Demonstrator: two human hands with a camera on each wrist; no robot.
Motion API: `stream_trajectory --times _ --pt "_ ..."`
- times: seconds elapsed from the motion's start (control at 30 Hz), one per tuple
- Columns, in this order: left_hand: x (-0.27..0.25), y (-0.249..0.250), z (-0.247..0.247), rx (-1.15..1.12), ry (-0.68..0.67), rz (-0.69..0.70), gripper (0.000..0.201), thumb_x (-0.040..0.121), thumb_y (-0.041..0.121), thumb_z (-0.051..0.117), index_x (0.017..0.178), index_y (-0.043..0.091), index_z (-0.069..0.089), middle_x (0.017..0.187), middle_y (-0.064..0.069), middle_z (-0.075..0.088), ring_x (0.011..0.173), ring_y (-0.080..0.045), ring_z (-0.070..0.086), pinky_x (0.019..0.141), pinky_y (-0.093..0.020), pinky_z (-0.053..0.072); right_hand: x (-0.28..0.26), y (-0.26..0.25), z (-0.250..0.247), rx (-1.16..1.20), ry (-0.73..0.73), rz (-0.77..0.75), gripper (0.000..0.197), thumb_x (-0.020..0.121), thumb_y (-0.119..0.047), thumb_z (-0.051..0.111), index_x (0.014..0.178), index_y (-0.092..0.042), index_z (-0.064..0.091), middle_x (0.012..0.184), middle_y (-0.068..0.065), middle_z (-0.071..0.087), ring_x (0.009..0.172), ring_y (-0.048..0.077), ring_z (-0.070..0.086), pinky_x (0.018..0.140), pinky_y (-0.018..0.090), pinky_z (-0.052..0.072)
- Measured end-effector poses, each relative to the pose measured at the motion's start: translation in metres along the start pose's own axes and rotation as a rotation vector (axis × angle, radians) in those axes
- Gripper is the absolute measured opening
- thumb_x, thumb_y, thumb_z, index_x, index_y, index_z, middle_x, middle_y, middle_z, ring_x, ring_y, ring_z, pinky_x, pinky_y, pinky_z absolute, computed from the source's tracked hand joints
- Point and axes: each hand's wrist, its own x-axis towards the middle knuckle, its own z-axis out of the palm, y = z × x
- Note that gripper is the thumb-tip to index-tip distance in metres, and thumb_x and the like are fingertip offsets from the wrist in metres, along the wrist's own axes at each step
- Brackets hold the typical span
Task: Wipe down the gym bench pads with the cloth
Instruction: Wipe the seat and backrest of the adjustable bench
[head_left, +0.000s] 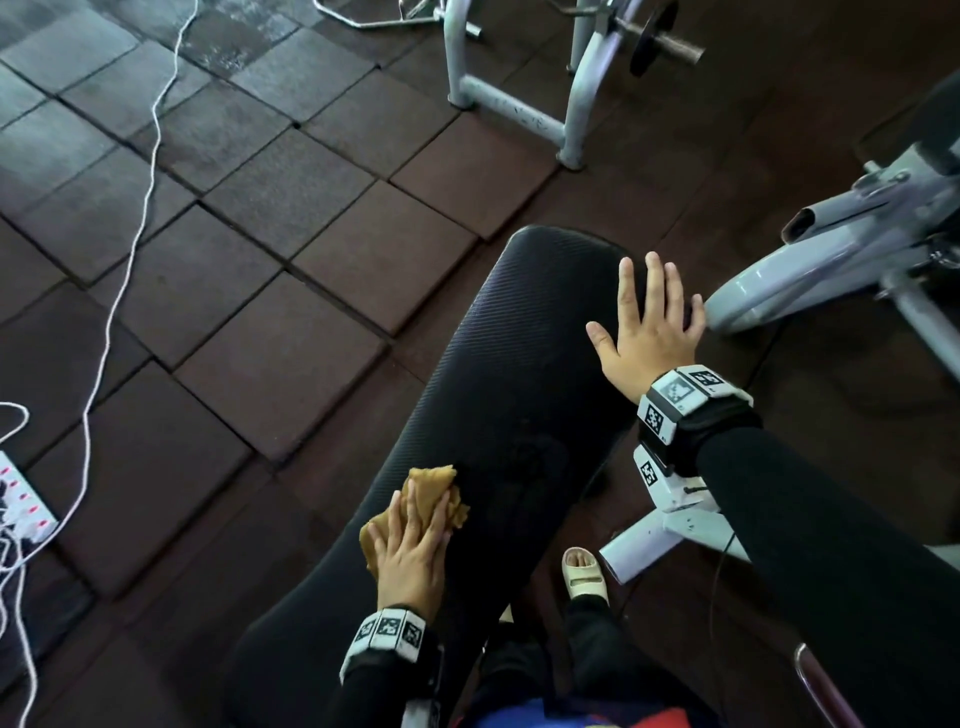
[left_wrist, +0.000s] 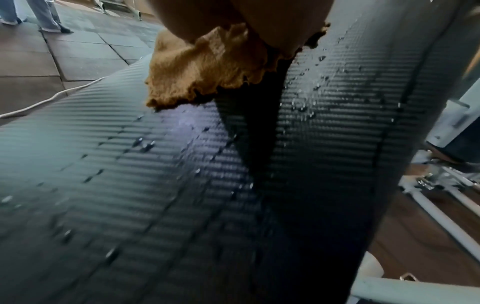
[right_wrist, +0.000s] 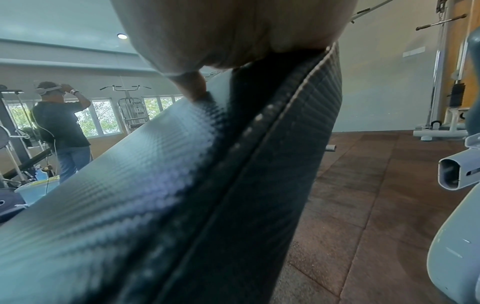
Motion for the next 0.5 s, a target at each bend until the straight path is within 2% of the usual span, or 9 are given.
stream_trajectory --times 0.07,0.1,0.17,0.23,0.3,0.37,0.43,0.5 --pt "0.015 0.009 -0.006 -0.025 0.031 -0.076 0.06 0.101 0.031 0.037 0.145 0.029 -0.003 0.157 0.001 -0.013 0.142 -0.016 -0.022 0.114 -0.059 -0.004 0.0 0.0 0.0 0.0 0.001 0.002 0.077 0.091 -0.053 0.038 0.15 -0.025 -0.002 0.158 0.005 -0.002 0.145 0.024 0.0 0.112 0.053 0.004" --pt "0.025 0.017 -0.012 -0.05 0.066 -0.102 0.059 0.102 0.032 0.035 0.144 0.033 -0.006 0.156 0.005 -0.016 0.142 -0.016 -0.022 0.114 -0.059 -0.004 0.0 0.0 0.0 -0.001 -0.001 0.003 0.077 0.091 -0.053 0.038 0.15 -0.025 -0.002 0.158 0.005 -0.002 0.145 0.024 0.0 0.112 0.053 0.004" --pt "0.044 0.036 -0.025 -0.109 0.12 -0.139 0.057 0.102 0.032 0.033 0.145 0.038 -0.004 0.154 0.009 -0.02 0.145 -0.02 -0.019 0.112 -0.06 -0.005 0.0 0.001 0.0 -0.005 -0.005 0.002 0.077 0.091 -0.054 0.038 0.15 -0.025 -0.003 0.158 0.005 -0.002 0.145 0.024 0.0 0.113 0.053 0.005" --pt "0.059 0.055 -0.035 -0.131 0.152 -0.145 0.054 0.102 0.032 0.031 0.145 0.042 -0.001 0.158 0.005 -0.017 0.145 -0.024 -0.017 0.11 -0.061 -0.006 0.0 0.001 0.0 -0.001 -0.005 0.0 0.077 0.091 -0.054 0.038 0.15 -0.025 -0.003 0.158 0.005 -0.002 0.145 0.024 0.0 0.113 0.053 0.004" --pt "0.064 0.075 -0.037 -0.099 0.162 -0.109 0.054 0.102 0.033 0.031 0.145 0.043 0.001 0.158 0.001 -0.017 0.145 -0.027 -0.016 0.109 -0.063 -0.007 0.001 0.001 -0.001 0.009 -0.008 0.003 0.077 0.091 -0.054 0.039 0.15 -0.026 -0.002 0.158 0.004 -0.002 0.145 0.023 0.0 0.113 0.053 0.004" --pt "0.061 0.094 -0.033 -0.055 0.157 -0.028 0.056 0.102 0.034 0.031 0.145 0.043 -0.002 0.153 0.002 -0.026 0.145 -0.028 -0.018 0.109 -0.064 -0.008 0.0 0.001 -0.002 0.015 -0.014 0.007 0.077 0.091 -0.054 0.038 0.15 -0.026 -0.002 0.158 0.003 -0.002 0.145 0.023 -0.001 0.113 0.052 0.003" --pt "0.051 0.104 -0.025 -0.04 0.134 0.064 0.06 0.102 0.035 0.03 0.141 0.046 -0.014 0.148 0.008 -0.034 0.141 -0.022 -0.027 0.11 -0.061 -0.012 0.0 0.001 -0.003 0.019 -0.02 0.006 0.076 0.091 -0.054 0.038 0.15 -0.026 -0.003 0.158 0.003 -0.004 0.145 0.022 -0.003 0.114 0.052 0.002" --pt "0.041 0.1 -0.02 -0.077 0.11 0.125 0.065 0.102 0.035 0.029 0.139 0.046 -0.022 0.149 0.013 -0.035 0.137 -0.013 -0.036 0.111 -0.057 -0.015 0.001 0.002 -0.004 0.023 -0.035 0.003 0.076 0.092 -0.054 0.037 0.15 -0.026 -0.004 0.158 0.003 -0.007 0.145 0.022 -0.005 0.115 0.051 0.0"
